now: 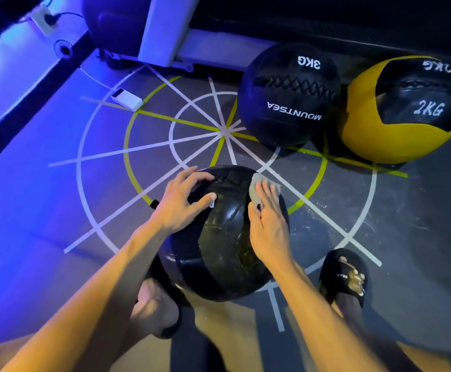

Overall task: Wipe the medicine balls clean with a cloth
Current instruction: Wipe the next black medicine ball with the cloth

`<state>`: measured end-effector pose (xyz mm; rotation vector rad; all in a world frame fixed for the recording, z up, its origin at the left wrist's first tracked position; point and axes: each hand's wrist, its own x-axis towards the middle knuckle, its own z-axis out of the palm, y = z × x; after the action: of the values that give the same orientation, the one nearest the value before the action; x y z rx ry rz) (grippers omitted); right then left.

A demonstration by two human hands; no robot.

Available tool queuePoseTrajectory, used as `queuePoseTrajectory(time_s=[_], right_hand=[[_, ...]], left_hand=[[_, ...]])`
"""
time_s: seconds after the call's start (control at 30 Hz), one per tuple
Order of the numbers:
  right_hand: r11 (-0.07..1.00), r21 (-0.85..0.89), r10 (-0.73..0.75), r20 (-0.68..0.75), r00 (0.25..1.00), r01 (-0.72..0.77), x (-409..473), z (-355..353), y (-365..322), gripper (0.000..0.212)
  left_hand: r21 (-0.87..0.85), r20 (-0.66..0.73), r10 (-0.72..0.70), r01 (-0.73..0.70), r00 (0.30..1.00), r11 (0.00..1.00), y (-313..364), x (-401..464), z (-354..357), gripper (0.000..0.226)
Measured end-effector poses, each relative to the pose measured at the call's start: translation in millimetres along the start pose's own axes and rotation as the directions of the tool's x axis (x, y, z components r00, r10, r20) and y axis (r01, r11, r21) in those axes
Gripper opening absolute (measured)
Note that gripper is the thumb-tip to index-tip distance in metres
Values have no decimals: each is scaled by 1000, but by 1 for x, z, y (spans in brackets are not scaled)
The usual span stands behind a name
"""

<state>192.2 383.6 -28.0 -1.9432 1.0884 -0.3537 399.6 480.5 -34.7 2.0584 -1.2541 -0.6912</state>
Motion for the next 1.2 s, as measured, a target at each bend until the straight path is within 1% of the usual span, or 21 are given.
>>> queuePoseTrajectory(time_s=[0.07, 0.13, 0.23, 0.3, 0.37, 0.4, 0.47, 0.53, 0.6, 0.63, 0.7, 0.8, 0.87, 0.9, 0.93, 0.97, 1.0, 1.03, 1.07, 1.1, 1.2], right_hand=[[997, -65, -54, -53, 997, 51, -7, 11, 9, 54], [961, -215, -191, -62, 980, 174, -36, 29, 9, 57], [854, -356, -391, 39, 919, 379, -95, 56, 19, 58], [787, -426, -437, 128, 891, 447, -110, 54, 33, 73], [746, -450, -470, 168, 867, 491, -98, 42, 44, 79], [760, -443, -457, 157, 876, 476, -87, 35, 47, 77], [837, -426, -368, 23, 929, 342, -54, 19, 46, 70], [930, -350, -156, -105, 982, 110, -23, 5, 41, 58], [966, -257, -39, -130, 991, 5, -14, 7, 30, 54], [969, -244, -67, -140, 988, 31, -21, 14, 21, 56], [933, -285, -253, -83, 964, 220, -56, 35, 11, 65], [790, -346, -471, 189, 862, 507, -104, 39, 29, 75], [666, -400, -532, 337, 777, 630, -97, 10, 51, 75], [635, -411, -537, 373, 756, 654, -91, -5, 62, 73], [664, -384, -528, 367, 766, 642, -85, -17, 75, 68], [757, -333, -475, 311, 823, 563, -82, -30, 80, 58], [856, -278, -394, 197, 898, 437, -79, -45, 80, 50], [943, -207, -247, 81, 966, 259, -76, -59, 77, 47], [991, -113, -71, -27, 997, 67, -74, -69, 75, 45], [997, -11, 76, -102, 992, -78, -70, -75, 72, 43], [971, 172, 189, -135, 973, -165, -64, -73, 64, 37]], left_hand=[[37, 8, -10, 10, 1000, 999, -5, 3, 2, 53], [69, 4, -3, 3, 1000, 998, -9, 7, 4, 59], [43, 2, 2, -2, 1000, 999, -15, 9, 6, 60], [28, 2, 5, -6, 1000, 1000, -17, 9, 6, 59], [8, -8, 16, -16, 1000, 1000, -18, 8, 8, 57], [-2, -8, 17, -17, 1000, 1000, -18, 7, 8, 57], [-9, -1, 20, -20, 1000, 1000, -17, 7, 9, 56], [-4, -4, 14, -14, 1000, 1000, -14, 6, 12, 57], [3, -17, 3, -3, 1000, 1000, -12, 7, 14, 57], [4, -20, -3, 3, 1000, 1000, -11, 9, 14, 57], [1, -20, -3, 3, 1000, 1000, -10, 11, 13, 58], [-6, -32, 4, -5, 999, 1000, -12, 11, 10, 59], [22, -27, -14, 14, 1000, 1000, -7, 10, 8, 60], [46, -29, -26, 27, 999, 999, -2, 10, 9, 61], [78, -33, -42, 45, 999, 996, 5, 10, 11, 61], [121, -41, -62, 66, 997, 990, 15, 10, 14, 60], [168, -46, -84, 90, 995, 982, 26, 12, 18, 58], [216, -39, -102, 108, 994, 970, 39, 15, 22, 56], [253, -18, -112, 113, 994, 961, 49, 18, 25, 55], [268, 26, -107, 96, 994, 959, 55, 22, 26, 54], [84, 233, -59, 40, 971, 996, 53, 32, 12, 65]])
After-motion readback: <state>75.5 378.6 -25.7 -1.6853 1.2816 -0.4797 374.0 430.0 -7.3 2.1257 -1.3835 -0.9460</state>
